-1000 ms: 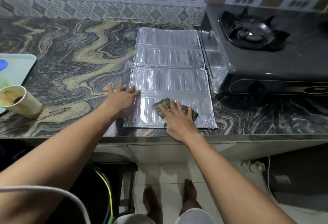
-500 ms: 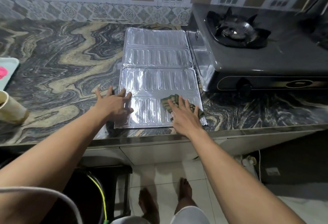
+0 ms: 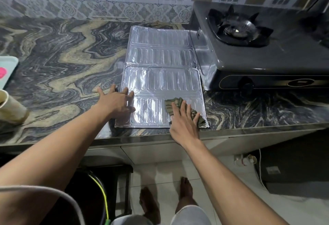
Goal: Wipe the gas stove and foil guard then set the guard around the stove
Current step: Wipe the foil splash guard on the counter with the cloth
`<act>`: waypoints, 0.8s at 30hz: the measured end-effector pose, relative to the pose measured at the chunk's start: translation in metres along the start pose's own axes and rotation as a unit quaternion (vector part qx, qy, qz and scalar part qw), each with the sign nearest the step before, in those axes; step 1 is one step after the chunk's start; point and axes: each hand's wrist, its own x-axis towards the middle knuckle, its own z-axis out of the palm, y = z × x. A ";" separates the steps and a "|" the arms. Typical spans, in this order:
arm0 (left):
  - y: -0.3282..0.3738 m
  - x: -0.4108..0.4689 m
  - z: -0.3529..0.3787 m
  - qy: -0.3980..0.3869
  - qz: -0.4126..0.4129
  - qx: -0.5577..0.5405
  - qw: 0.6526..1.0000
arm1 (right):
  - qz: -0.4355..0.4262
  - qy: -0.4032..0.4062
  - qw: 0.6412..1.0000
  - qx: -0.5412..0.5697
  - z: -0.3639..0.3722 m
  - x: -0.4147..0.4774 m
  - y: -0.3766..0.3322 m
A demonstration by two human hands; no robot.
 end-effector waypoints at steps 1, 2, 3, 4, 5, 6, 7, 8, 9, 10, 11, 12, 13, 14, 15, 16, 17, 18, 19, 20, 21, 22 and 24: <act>-0.001 0.000 0.000 0.001 0.000 -0.001 1.000 | -0.011 -0.004 1.000 -0.003 0.000 -0.001 -0.004; -0.001 0.001 0.001 0.000 0.001 -0.002 1.000 | -0.022 -0.010 1.000 -0.006 0.000 -0.002 -0.008; -0.002 0.001 0.001 0.000 0.001 -0.005 1.000 | -0.033 -0.016 0.999 -0.007 0.000 -0.002 -0.012; -0.003 0.002 0.002 -0.001 0.002 -0.009 1.000 | -0.043 -0.023 0.999 -0.008 0.000 -0.003 -0.016; -0.003 0.002 0.002 -0.002 0.004 -0.014 1.000 | -0.052 -0.028 0.998 -0.008 0.000 -0.003 -0.019; -0.003 0.002 0.002 -0.004 0.007 -0.023 1.000 | -0.058 -0.033 0.998 -0.010 0.001 -0.003 -0.022; -0.004 0.003 0.000 -0.005 0.013 -0.031 0.999 | -0.062 -0.036 0.997 -0.013 0.000 -0.002 -0.023; -0.006 0.003 -0.002 -0.005 0.022 -0.039 0.999 | -0.064 -0.038 0.997 -0.015 0.000 -0.002 -0.023; -0.009 0.003 -0.005 -0.004 0.031 -0.043 0.999 | -0.065 -0.041 0.997 -0.016 -0.001 -0.002 -0.022; -0.013 0.003 -0.007 0.000 0.042 -0.039 0.998 | -0.067 -0.044 0.997 -0.016 -0.002 -0.002 -0.021; -0.017 0.003 -0.009 0.007 0.051 -0.028 0.998 | -0.069 -0.048 0.996 -0.018 -0.003 -0.001 -0.020; -0.021 0.003 -0.009 0.014 0.057 -0.013 0.998 | -0.071 -0.051 0.996 -0.019 -0.004 -0.001 -0.019; -0.024 0.002 -0.007 0.018 0.059 0.002 0.998 | -0.072 -0.053 0.996 -0.021 -0.004 0.000 -0.019; -0.026 0.001 -0.005 0.020 0.059 0.014 0.998 | -0.071 -0.054 0.996 -0.025 -0.004 0.000 -0.018; -0.027 0.000 -0.002 0.018 0.057 0.025 0.998 | -0.071 -0.054 0.996 -0.029 -0.003 0.000 -0.018; -0.027 0.000 0.002 0.017 0.056 0.035 0.998 | -0.071 -0.054 0.995 -0.035 -0.002 0.000 -0.018; -0.028 0.001 0.004 0.015 0.056 0.045 0.997 | -0.070 -0.052 0.995 -0.040 -0.001 0.000 -0.020; -0.028 0.002 0.005 0.014 0.057 0.052 0.997 | -0.070 -0.050 0.995 -0.044 -0.001 0.000 -0.021; -0.029 0.002 0.005 0.011 0.059 0.056 0.997 | -0.069 -0.051 0.995 -0.045 0.000 0.001 -0.024; -0.029 0.003 0.005 0.007 0.060 0.055 0.997 | -0.074 -0.055 0.995 -0.047 0.001 0.002 -0.027; -0.029 0.003 0.004 0.005 0.060 0.052 0.997 | -0.085 -0.060 0.993 -0.050 0.002 0.002 -0.030; -0.029 0.003 0.005 0.003 0.058 0.051 0.997 | -0.103 -0.063 0.991 -0.057 0.004 0.002 -0.035; -0.028 0.002 0.006 0.001 0.051 0.052 0.997 | -0.146 -0.068 0.985 -0.068 0.008 0.000 -0.046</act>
